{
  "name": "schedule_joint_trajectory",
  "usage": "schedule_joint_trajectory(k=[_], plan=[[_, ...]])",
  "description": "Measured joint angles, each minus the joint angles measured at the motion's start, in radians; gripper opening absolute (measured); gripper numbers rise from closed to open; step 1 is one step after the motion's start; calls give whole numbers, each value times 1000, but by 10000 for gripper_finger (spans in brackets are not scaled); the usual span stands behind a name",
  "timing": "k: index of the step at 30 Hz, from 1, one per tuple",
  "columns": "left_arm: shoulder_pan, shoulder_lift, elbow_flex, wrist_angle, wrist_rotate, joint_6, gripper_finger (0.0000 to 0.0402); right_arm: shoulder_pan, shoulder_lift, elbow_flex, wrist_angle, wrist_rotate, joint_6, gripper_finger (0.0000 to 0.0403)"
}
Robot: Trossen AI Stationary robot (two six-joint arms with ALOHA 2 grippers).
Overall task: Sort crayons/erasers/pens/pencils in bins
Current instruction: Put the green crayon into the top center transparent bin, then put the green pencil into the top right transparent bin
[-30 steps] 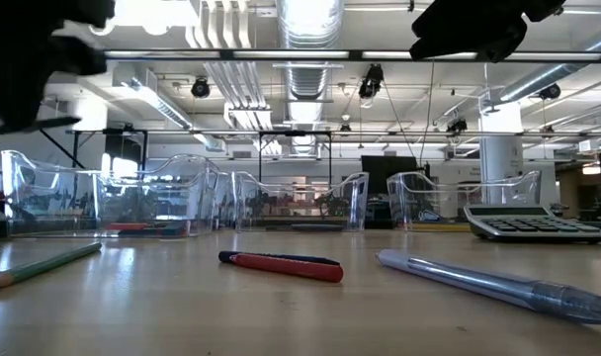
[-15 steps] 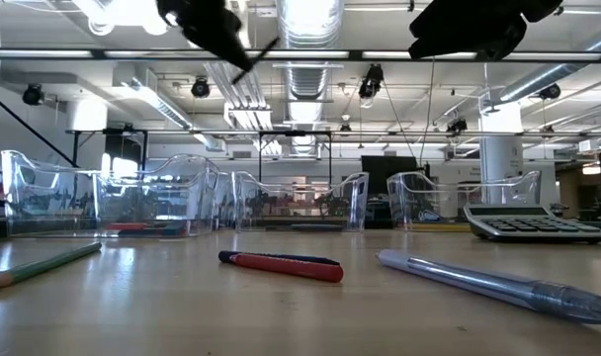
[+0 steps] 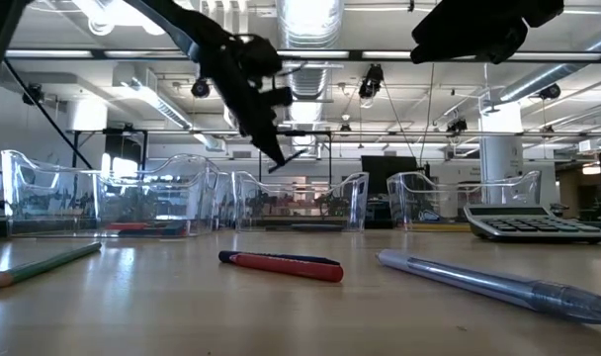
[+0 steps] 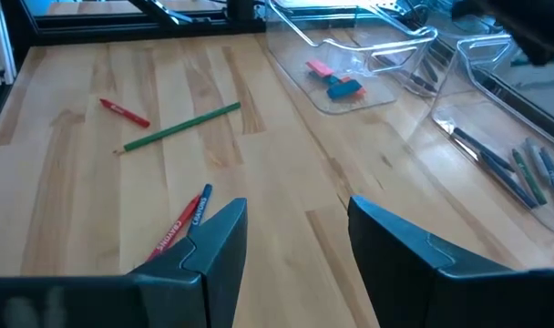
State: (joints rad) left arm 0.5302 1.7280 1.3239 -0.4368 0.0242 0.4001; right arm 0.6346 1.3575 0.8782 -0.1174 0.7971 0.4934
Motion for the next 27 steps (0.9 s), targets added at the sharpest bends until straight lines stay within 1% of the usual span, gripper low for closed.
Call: schedule_joint_trajectory(k=[2,4,9,12,16,19,21,23,27], plan=[[6,46,20,0,-60,1,13,0,0,-3,1,0,0,180],[7,77,33,0,-93,1,15,0,0,-10,1,0,2,180],[4,103,47,2,-103,-1,24,0,0,-21,3,-1,4,180],[2,93,48,-4,-103,-25,54,0,0,-22,4,0,4,180],[-2,53,56,-30,-115,-49,114,0,0,-22,13,0,4,180],[-9,-3,69,-82,-139,-54,150,0,0,-22,27,0,4,180],[-15,-66,82,-124,-138,-68,161,0,0,-22,26,0,4,180],[-27,-155,84,-158,-127,-96,164,0,0,-22,27,0,4,180],[-94,-371,25,-171,-23,-173,165,0,0,-22,27,0,5,180]])
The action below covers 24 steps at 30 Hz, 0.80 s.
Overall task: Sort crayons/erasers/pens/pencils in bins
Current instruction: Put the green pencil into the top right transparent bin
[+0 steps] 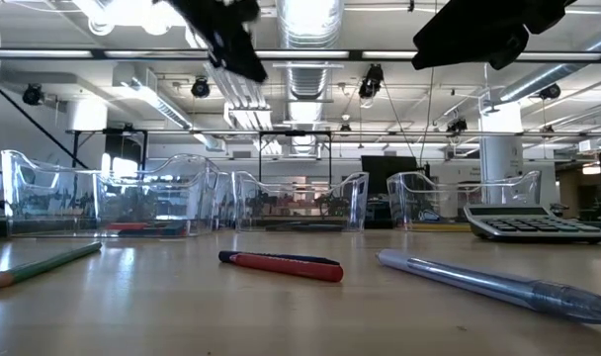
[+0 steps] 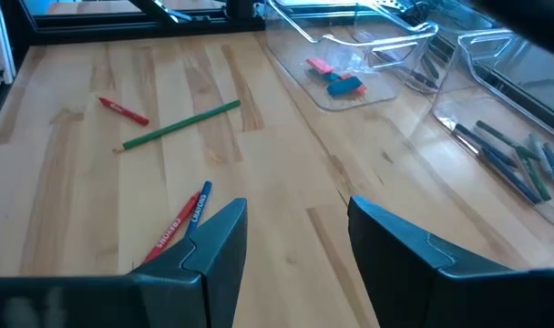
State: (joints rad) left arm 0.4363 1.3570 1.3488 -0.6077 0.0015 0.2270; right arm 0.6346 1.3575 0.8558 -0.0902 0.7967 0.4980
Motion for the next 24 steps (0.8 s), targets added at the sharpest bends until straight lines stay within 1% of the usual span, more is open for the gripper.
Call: schedule_joint_trajectory(k=[3,6,8,10,12,14,18,22,24], plan=[[-99,-163,-92,36,77,-81,165,0,0,0,0,0,8,180],[-246,-316,-218,91,76,-151,165,0,0,0,0,0,22,180],[-364,-403,-317,149,45,-196,165,0,0,0,2,0,25,180],[-484,-471,-416,200,-22,-220,166,0,0,0,7,0,31,180],[-594,-511,-504,199,-110,-245,166,0,0,0,15,0,34,180],[-683,-523,-569,187,-164,-299,166,0,0,0,22,1,34,180],[-804,-475,-627,188,-169,-374,166,0,0,0,22,22,28,180],[-847,-355,-625,187,-168,-361,166,0,0,0,23,50,26,180],[-847,-288,-610,189,-142,-336,166,0,0,0,26,50,26,180]])
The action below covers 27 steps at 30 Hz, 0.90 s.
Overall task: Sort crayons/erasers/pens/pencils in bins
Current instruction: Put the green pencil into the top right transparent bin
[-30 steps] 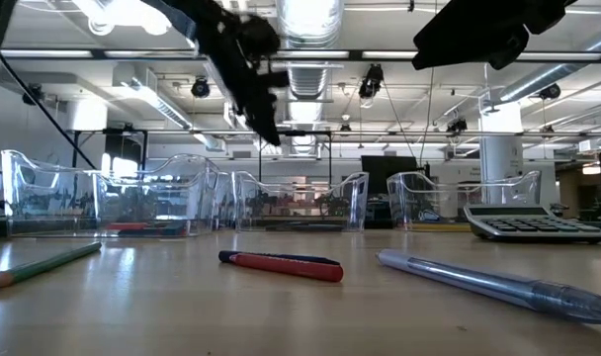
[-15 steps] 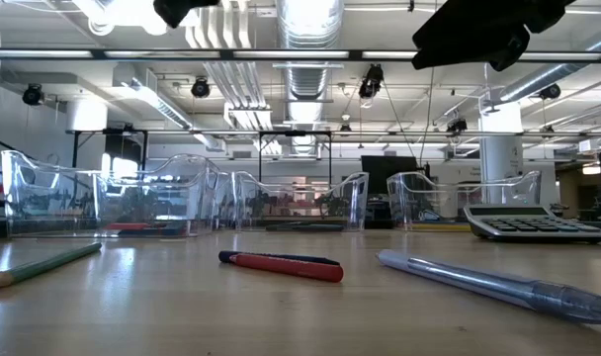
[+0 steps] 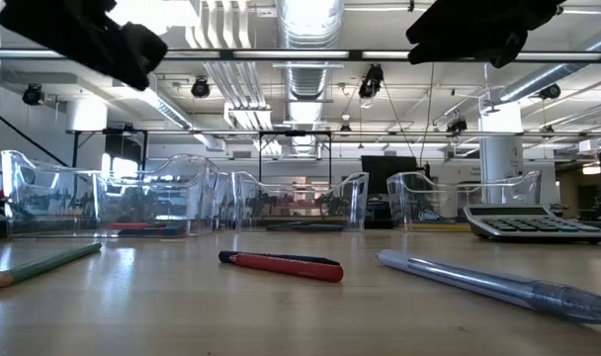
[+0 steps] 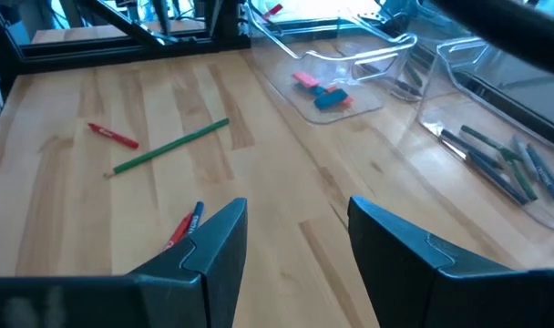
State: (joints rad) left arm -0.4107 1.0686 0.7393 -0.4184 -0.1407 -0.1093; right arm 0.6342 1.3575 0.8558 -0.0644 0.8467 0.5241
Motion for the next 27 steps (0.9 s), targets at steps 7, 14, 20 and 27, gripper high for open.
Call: schedule_joint_trajectory(k=[7,14,20,27], plan=[[-1,258,60,-2,121,69,166,0,0,0,-5,-1,-3,180],[-18,490,181,-19,195,155,166,0,-15,0,-8,46,12,180],[-49,583,273,-35,215,231,166,3,-37,0,-10,52,26,180],[-111,606,302,-118,131,297,166,3,-25,0,-11,36,26,180]])
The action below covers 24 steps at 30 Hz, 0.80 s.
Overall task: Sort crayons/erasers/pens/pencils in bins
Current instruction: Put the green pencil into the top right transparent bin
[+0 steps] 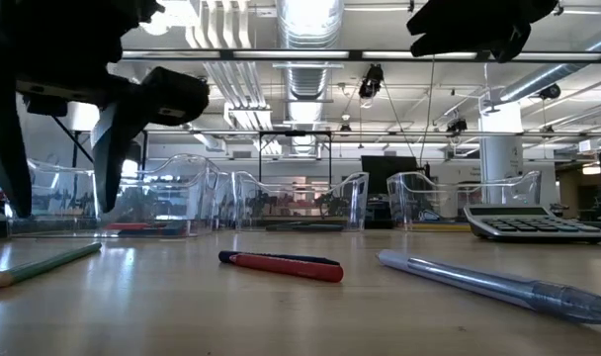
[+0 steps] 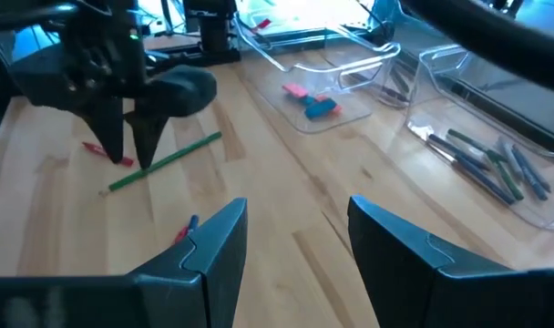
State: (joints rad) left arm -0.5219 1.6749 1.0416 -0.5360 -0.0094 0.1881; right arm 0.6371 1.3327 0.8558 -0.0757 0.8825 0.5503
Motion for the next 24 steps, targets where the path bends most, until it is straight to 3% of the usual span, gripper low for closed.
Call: schedule_joint_trajectory(k=[7,16,24], plan=[[-83,31,15,5,-101,56,166,0,4,0,2,0,0,180],[-93,143,80,5,-102,61,166,0,4,0,1,0,-1,180],[-82,166,73,14,-49,80,163,0,4,0,-2,0,-4,180]])
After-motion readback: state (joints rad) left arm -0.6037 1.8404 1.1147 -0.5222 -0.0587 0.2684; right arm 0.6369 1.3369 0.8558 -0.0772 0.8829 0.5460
